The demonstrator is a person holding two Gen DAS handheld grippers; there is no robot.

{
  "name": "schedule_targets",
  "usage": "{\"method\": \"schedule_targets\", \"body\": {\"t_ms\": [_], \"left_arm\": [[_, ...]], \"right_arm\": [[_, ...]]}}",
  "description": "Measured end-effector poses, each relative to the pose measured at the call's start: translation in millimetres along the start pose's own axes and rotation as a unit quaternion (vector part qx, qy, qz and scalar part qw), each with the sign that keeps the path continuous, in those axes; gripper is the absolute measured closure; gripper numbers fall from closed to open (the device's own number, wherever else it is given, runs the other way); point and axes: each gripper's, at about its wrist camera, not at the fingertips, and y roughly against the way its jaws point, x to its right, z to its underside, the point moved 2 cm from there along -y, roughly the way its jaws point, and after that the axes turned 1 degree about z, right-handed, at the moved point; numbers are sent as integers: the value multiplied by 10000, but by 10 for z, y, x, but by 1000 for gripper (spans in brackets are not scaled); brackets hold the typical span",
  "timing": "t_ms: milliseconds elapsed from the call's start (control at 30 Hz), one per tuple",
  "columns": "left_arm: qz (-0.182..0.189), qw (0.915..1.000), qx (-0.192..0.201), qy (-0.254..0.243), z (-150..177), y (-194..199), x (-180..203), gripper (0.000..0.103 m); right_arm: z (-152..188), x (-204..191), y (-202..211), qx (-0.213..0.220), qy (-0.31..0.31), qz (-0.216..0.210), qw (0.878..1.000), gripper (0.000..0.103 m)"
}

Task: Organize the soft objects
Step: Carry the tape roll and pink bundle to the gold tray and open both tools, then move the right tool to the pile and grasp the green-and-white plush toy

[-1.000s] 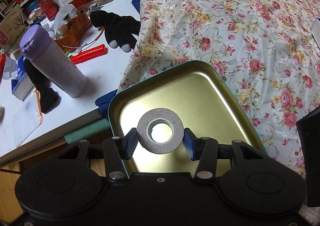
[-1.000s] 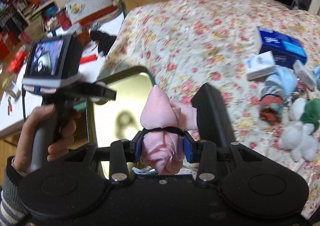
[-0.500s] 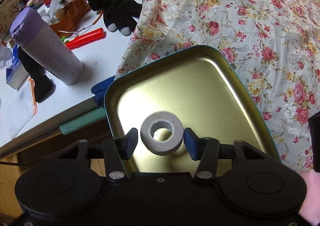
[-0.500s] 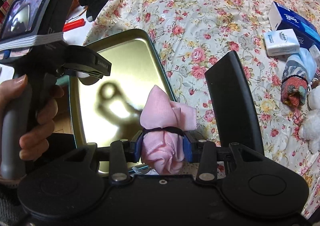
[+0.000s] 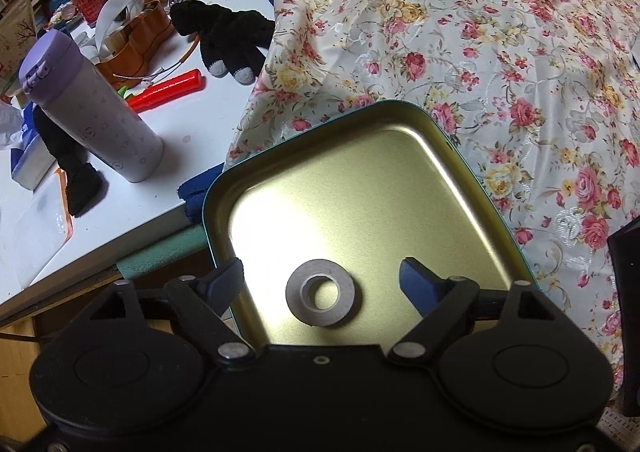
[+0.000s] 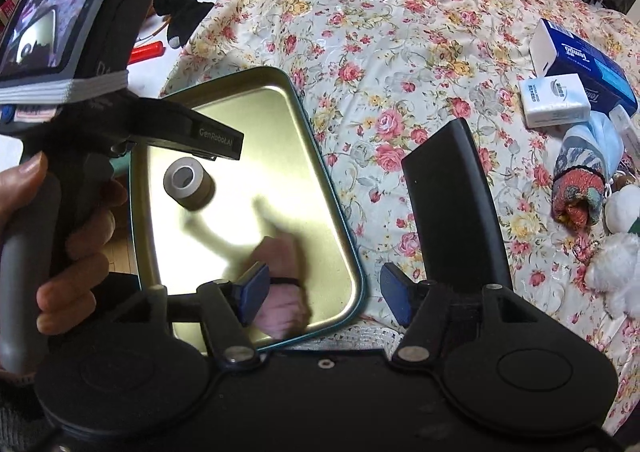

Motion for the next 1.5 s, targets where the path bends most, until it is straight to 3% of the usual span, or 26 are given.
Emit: {"method": "schedule_targets", "body": {"t_ms": [633,767,1167,1500], "left_arm": [[24,9995,-54,308,-4,-15,-168,13],[-11,9996,19,289,-2,5,-158,7],[19,9998,211,70,1,55,-95,5],[275,9991,335,-33,24,79,-34,5]], "right_arm": [[66,161,30,-107,-347,90,9993,42],[86,118,12,-146,-279,65,9995,40],[161,31,74,-202,-180,-18,9996,39],[250,148,300,-42,-281,-39,9996,38]]}}
